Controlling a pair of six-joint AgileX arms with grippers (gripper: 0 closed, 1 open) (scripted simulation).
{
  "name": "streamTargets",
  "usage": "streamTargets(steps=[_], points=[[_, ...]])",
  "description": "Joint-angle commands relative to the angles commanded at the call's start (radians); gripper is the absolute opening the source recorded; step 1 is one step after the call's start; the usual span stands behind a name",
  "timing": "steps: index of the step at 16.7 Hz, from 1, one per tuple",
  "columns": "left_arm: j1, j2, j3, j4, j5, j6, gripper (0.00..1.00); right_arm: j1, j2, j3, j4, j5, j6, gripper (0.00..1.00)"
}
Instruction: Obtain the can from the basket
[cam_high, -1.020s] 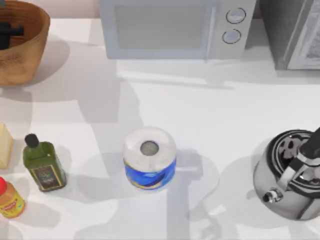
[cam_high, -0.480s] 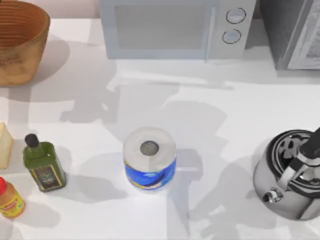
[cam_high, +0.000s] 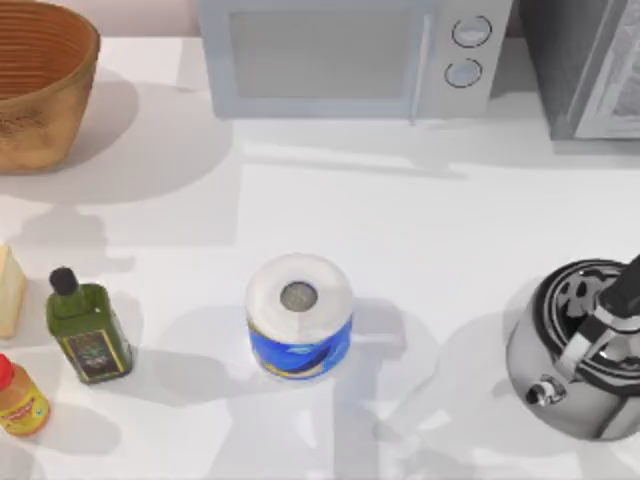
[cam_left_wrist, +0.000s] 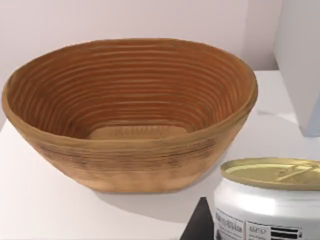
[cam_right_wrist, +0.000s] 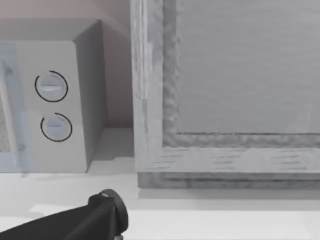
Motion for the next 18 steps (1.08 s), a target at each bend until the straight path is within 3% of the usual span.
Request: streamTargets(steps=[4,8,11,18], points=[[-0.027,-0.419,-0.393,0.165,-0.018,-0.027,0.0,0.0,0.0,0.0,0.0,0.0,0.0,1.0],[-0.043,-0.678,-0.647,0.285,-0.033,-0.05,0.0,0.0,0.0,0.0,0.0,0.0,0.0,1.0],[-0.049,-0.759,-0.725,0.33,-0.04,-0.059,0.0,0.0,0.0,0.0,0.0,0.0,0.0,1.0],[-0.044,-0.751,-0.723,0.337,-0.032,-0.056,0.0,0.0,0.0,0.0,0.0,0.0,0.0,1.0]])
